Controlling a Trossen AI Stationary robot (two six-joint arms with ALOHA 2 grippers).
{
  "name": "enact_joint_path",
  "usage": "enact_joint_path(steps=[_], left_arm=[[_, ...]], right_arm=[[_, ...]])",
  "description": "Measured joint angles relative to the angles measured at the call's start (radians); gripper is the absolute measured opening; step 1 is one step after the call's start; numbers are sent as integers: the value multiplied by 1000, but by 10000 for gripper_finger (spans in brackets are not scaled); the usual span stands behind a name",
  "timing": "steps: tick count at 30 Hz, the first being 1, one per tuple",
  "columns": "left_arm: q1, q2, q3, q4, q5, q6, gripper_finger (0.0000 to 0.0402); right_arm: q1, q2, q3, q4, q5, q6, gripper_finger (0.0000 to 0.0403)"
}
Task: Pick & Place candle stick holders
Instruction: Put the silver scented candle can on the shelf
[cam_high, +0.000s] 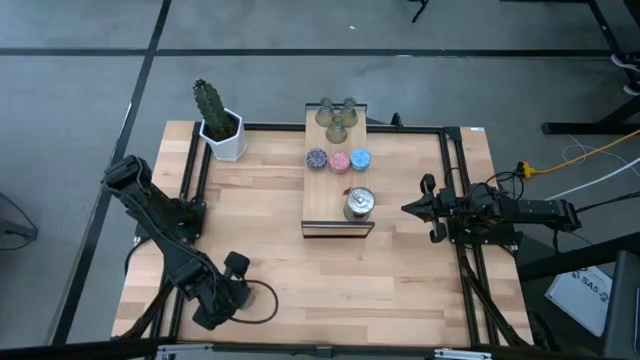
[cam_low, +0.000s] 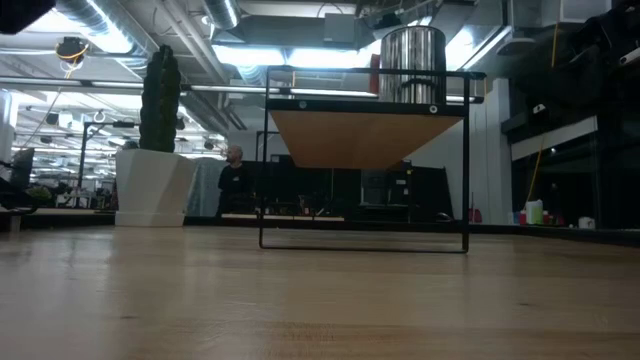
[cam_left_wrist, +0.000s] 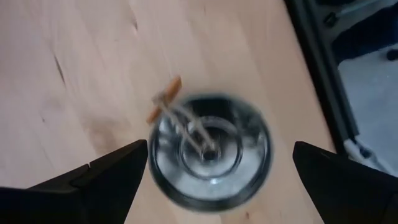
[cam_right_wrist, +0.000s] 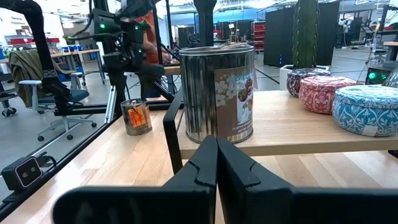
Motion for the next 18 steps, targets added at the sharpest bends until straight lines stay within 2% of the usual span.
enact_joint_path(steps=[9, 18], left_arm=[[0, 0, -17, -14, -27, 9, 400], [0, 0, -17, -7, 14, 10, 400]], right_arm=[[0, 0, 0, 0, 0, 0, 5], [0, 0, 0, 0, 0, 0, 5]])
